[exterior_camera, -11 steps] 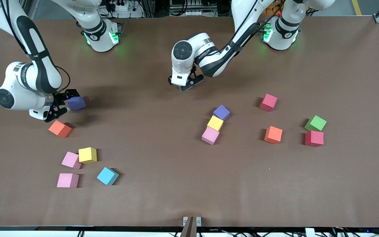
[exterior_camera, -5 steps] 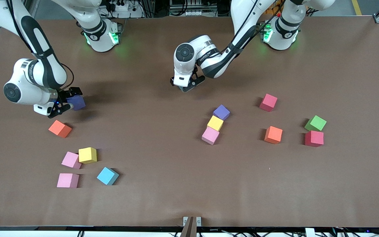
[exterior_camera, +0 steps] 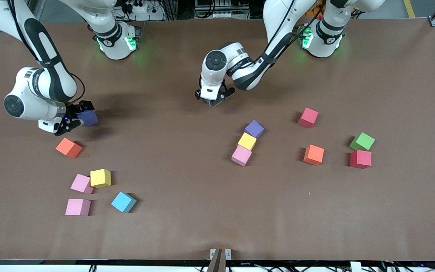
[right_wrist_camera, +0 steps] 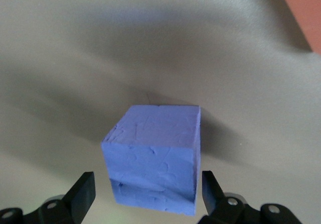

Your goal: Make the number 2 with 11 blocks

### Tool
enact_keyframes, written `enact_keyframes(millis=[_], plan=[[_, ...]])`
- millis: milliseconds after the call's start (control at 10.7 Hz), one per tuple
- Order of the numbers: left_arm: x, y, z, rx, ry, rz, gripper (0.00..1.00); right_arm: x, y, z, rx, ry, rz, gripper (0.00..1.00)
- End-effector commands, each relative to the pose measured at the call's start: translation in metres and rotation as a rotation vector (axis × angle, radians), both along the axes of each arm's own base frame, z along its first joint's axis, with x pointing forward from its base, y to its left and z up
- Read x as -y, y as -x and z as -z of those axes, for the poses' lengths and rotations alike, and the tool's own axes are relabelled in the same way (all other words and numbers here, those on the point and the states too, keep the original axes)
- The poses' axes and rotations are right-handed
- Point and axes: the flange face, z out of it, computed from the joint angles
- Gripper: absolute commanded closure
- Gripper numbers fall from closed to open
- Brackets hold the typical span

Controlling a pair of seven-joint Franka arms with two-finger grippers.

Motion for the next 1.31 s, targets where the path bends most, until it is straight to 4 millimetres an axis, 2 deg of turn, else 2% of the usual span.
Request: enact_keyframes(millis=[0,93,187,467,746,1026,1213], plan=[[0.000,0.007,-0.001,0.045,-0.002,0.054,0.43,0.001,0.003,0.008,0.020,0.006,-0.013,0.06],[-0.004,0.018,0.001,0.105,-0.028,0.176,0.47,0.001,0.002,0.010,0.028,0.007,-0.011,0.07],[-0.006,0.026,0.003,0.140,-0.042,0.250,0.47,0.001,0.002,0.011,0.028,0.006,-0.010,0.14],[-0.002,0.036,-0.001,0.155,-0.014,0.404,0.50,-0.002,0.000,0.010,0.026,0.009,-0.007,0.41],[0.002,0.050,-0.001,0.150,0.006,0.507,0.50,-0.007,-0.006,0.006,0.037,0.010,-0.017,0.76],[0.009,0.079,-0.003,0.112,0.007,0.541,0.50,-0.017,-0.025,-0.009,0.049,0.011,-0.033,0.76],[0.007,0.098,-0.002,0.063,-0.044,0.577,0.49,-0.033,-0.048,-0.032,0.050,-0.011,-0.041,0.76]])
